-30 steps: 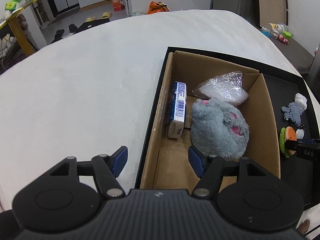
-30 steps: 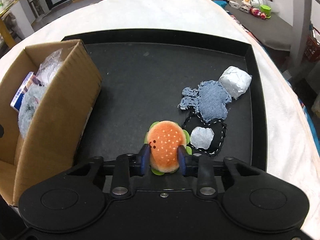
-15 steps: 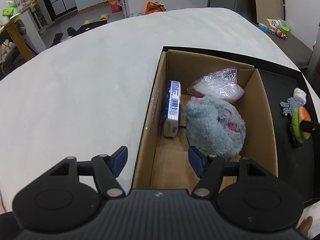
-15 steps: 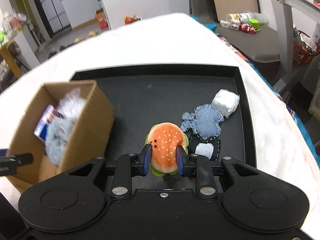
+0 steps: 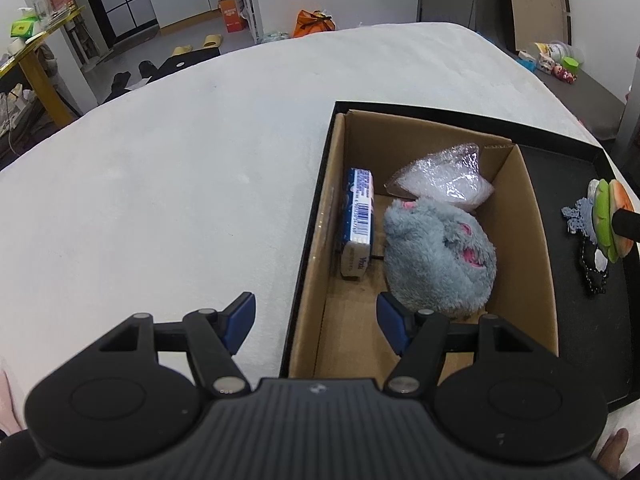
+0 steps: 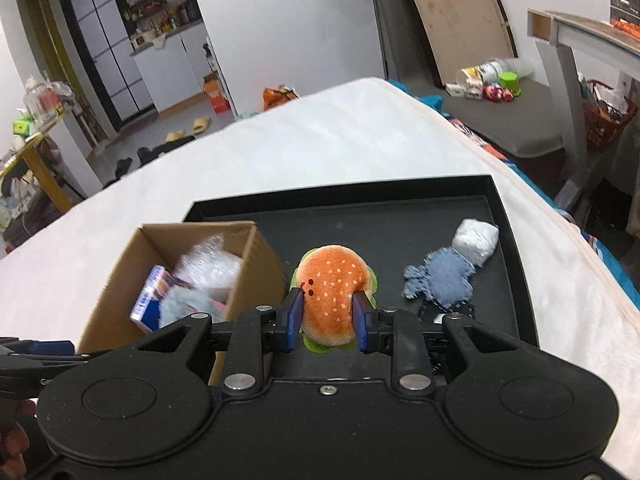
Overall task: Organize soft objects
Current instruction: 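Carry the burger plush with the right gripper over the box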
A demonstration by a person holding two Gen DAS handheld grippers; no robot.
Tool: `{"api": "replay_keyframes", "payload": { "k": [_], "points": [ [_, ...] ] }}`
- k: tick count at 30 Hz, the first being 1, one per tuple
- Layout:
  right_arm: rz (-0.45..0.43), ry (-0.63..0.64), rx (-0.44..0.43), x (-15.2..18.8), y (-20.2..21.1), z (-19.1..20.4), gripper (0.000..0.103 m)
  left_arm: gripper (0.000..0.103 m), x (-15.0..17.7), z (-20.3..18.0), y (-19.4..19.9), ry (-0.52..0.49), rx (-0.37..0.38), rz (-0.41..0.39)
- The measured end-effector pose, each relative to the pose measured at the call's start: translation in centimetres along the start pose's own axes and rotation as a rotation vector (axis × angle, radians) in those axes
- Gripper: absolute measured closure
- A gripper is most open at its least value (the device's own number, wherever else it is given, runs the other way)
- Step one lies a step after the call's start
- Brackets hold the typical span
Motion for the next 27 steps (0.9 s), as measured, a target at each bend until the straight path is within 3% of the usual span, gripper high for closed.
{"api": "replay_keyframes", "payload": {
  "k": [17,27],
  "points": [
    [-0.073,0.008,-0.105,-0.6,1.3,3.7,0.076,0.041,0.8,2.0,-0.2,0.041,0.066,-0.010],
    [-0.060,0.033,-0.174,0.4,1.2,7.0,0.076,0.070,1.5,2.0,-0.4,0.051,0.131,-0.009]
  ]
}}
Point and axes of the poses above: each gripper's, at about its wrist camera, not at the fingertips, and y roughly against the way its jaws point, z to its left, x to its underside, the point moved 4 cm from there along -y, roughly the way its jaws point, and after that the axes turned 5 degrees about -y, right-handed, at the moved point
